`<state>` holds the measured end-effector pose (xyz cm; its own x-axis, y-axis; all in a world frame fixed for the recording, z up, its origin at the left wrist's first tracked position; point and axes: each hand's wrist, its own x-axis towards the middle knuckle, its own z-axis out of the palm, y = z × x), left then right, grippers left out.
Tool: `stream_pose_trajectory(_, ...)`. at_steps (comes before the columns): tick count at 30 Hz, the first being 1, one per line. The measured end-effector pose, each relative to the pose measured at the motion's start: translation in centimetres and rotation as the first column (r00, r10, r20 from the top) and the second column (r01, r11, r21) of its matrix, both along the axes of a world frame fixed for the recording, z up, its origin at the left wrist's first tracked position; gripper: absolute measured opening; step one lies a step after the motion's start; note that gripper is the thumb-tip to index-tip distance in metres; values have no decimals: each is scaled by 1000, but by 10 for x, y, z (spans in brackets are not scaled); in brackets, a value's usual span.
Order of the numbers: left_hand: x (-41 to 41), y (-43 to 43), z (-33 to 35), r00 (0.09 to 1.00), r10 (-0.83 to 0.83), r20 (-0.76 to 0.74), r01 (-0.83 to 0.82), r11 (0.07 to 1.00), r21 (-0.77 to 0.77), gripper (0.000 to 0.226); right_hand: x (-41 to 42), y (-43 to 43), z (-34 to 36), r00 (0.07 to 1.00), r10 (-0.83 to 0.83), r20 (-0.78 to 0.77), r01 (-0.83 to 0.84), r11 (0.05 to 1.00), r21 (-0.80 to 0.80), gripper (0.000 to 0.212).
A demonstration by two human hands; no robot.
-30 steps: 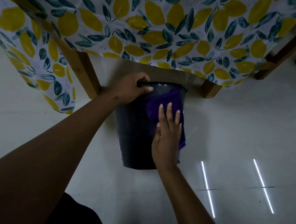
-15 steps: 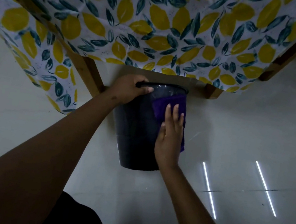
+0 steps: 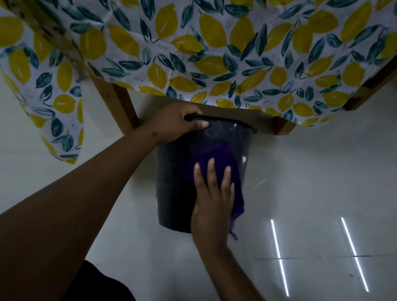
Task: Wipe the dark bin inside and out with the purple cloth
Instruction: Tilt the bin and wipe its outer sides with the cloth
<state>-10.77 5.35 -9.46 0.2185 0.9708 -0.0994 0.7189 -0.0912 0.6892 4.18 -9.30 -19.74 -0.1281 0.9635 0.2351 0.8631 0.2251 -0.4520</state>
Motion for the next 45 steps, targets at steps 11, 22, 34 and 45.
stream_pose_trajectory(11,-14,-11,-3,993,100,67,-100,995,0,26,-9,-46,-24,985,98,141,-94,995,-35,97)
stream_pose_trajectory(22,-14,-10,4,998,40,45,-35,995,-97,25,-5,17,18,983,-45,-177,27,994,-101,65)
stream_pose_trajectory(34,-5,-7,7,996,93,-3,-93,994,-49,24,-17,-14,1,987,-47,-154,35,996,-83,70)
stream_pose_trajectory(45,-10,-9,3,991,123,47,-121,992,-39,26,7,-24,-20,997,-69,-37,67,996,-56,69)
